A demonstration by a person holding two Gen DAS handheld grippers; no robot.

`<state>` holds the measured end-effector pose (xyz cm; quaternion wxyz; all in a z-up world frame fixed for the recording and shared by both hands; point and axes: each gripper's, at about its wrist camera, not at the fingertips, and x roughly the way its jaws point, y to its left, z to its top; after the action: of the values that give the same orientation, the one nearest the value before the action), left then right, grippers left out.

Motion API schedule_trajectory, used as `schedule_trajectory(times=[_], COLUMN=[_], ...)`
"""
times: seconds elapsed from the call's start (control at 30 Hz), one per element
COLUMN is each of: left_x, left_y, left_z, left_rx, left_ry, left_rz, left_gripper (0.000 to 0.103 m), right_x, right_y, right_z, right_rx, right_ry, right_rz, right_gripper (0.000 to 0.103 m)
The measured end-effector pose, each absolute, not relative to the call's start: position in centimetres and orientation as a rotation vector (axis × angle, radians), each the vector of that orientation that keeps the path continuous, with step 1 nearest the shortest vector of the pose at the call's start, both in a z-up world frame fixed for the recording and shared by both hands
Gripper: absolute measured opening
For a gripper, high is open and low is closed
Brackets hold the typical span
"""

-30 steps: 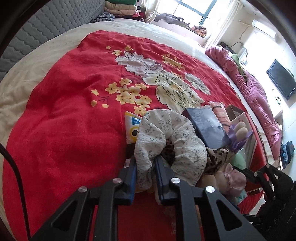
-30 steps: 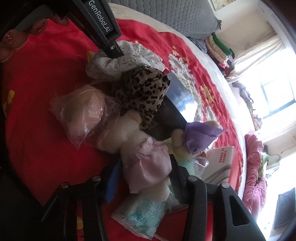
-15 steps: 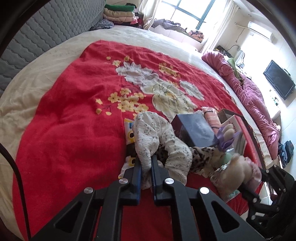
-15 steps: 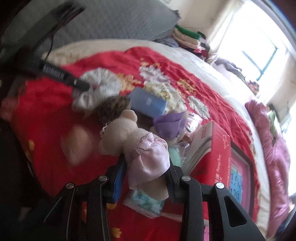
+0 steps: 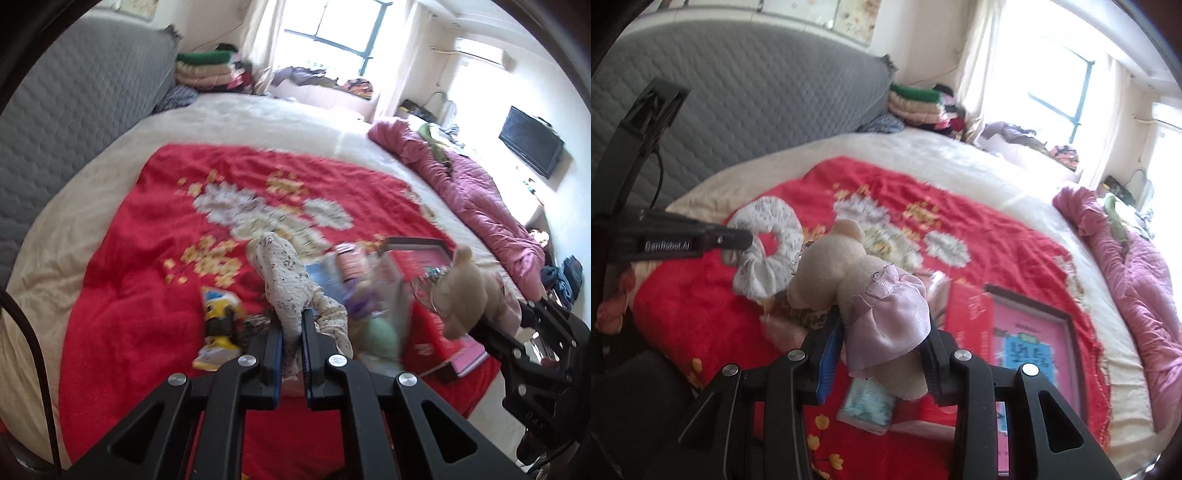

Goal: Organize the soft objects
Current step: 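Carry the scrunchie with the left tool while the right tool carries the bear to the pink tray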

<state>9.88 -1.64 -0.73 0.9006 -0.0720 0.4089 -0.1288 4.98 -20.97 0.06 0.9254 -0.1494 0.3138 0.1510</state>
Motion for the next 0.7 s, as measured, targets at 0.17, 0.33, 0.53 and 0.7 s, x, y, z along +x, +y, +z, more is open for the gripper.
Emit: schedule_trajectory(times=[0.17,0.33,0.53,0.7], left_x=[8.4,7.2,6.5,6.7], left_y=[-5.2,-9.1,-14.0,-17.3], left_z=[3.2,6.6,8.4,8.3], left_rx=[-0.127,-0.092,-0.059,-0.056], left_ry=[0.783,0.727,0.708,0.715], left_rz=[-0.314,-0.365,-0.422,-0.464], left_gripper=[0.008,0.009,0.008,0.009], right_x=[3.2,1.3,-1.0,-1.2], right_y=[-24.2,-28.5,-33.4,-37.2], right_z=[3.9,7.3,9.8,10.4], right_rx=[-0.259,-0.220,-0.193,-0.164], right_ry=[0.584,0.530,0.500,0.500], right_rz=[0.256,0.179,0.119,0.072], right_gripper=[0.040,0.040,0.040,0.040])
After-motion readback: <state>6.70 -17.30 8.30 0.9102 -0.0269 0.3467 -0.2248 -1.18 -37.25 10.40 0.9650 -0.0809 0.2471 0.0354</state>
